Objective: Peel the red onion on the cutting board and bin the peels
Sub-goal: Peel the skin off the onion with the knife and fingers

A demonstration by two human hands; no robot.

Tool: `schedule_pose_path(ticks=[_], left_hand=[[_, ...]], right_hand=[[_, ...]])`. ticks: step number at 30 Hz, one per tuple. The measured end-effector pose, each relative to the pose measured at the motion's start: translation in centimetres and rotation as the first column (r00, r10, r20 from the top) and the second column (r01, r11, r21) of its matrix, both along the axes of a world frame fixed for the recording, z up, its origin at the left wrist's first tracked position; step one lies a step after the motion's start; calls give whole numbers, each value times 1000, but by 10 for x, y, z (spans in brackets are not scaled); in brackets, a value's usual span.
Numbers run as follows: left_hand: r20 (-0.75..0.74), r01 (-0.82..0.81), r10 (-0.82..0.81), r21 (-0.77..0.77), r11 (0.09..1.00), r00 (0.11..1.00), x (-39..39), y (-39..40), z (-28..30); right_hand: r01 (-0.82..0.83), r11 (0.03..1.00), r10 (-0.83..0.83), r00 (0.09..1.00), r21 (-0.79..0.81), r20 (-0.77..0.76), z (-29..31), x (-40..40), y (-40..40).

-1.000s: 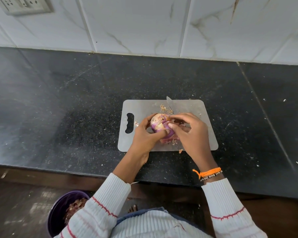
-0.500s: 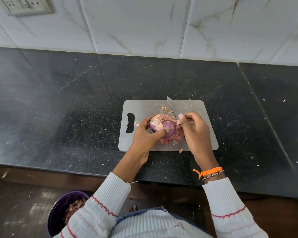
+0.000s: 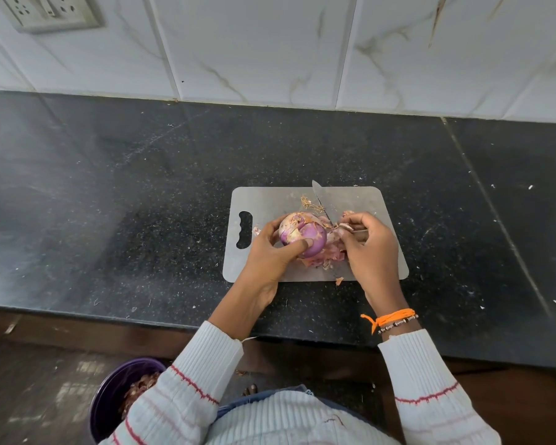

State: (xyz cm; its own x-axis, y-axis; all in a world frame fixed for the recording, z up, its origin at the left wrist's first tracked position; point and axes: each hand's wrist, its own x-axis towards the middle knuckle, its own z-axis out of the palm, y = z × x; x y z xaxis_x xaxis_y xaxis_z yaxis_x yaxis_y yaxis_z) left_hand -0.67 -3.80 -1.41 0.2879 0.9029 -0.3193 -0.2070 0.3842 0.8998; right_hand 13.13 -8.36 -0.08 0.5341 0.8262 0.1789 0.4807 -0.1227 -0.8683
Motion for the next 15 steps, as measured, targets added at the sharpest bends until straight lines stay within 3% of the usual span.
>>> schedule_pose_path(ticks=[8, 15], left_hand=[[-89, 22, -9, 151, 988, 996, 0, -3, 5], [-134, 57, -39, 131, 990, 990, -1, -1, 4]], right_hand=[[-103, 992, 99, 994, 70, 50, 8, -11, 1], [-174, 983, 153, 948, 51, 280, 0, -8, 6]])
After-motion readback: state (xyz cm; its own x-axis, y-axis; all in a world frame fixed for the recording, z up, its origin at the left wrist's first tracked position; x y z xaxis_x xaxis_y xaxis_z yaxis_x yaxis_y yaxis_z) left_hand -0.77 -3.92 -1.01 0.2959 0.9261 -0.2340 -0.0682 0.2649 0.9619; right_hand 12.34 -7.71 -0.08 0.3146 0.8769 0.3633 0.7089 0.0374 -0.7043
